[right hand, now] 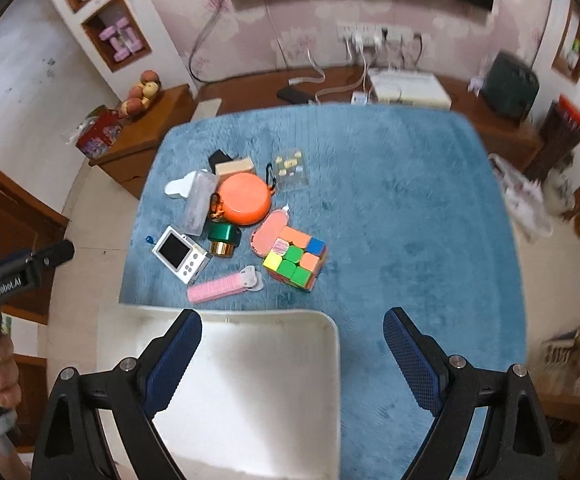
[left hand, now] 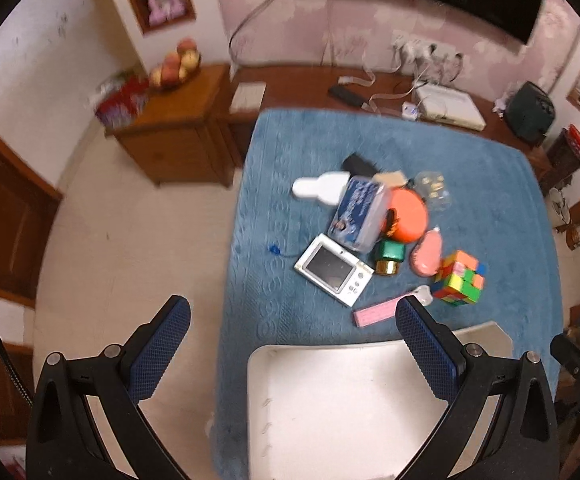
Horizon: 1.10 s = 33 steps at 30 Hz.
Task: Organize rigid objects
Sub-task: 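Grasp the Rubik's cube with the right tool while the left tool grasps the white game device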
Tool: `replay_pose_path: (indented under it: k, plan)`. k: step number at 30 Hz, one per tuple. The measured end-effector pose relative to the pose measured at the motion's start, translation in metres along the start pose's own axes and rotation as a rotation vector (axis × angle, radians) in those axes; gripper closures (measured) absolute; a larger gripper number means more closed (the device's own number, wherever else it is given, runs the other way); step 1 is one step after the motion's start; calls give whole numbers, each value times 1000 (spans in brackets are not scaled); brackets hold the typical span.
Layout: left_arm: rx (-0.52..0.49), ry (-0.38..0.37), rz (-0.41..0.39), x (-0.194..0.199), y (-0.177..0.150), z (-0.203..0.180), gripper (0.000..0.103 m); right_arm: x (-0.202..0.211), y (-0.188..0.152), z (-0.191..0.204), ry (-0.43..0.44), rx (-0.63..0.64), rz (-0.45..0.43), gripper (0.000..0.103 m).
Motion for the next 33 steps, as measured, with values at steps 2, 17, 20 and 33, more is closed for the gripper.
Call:
replay_pose_path:
  k: [2,17,20,33]
  plan:
    - [28,14,52,-23,4,2,1,-20,7,-1,20,-26,33,10]
    - [212,44,381,-143,-7,-20,1,-140,33,-15,144,-256,233,16]
    - [232,50,405,-153,-10,-26,1,-151,33,-17,146,-277,249,16]
    - [300,162,409,-177,-23,-33,7,-180,28,-22,144,-304,302,24]
Point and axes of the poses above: each gripper's, at about its wrist camera, not at the fingertips, and x roughly against the way its jaws point, z to its left, y to its top, the point moved 8 cm from there along -x, roughly the way its jaws point, and after that the axes turned 15 degrees about x, right-handed, at the moved point
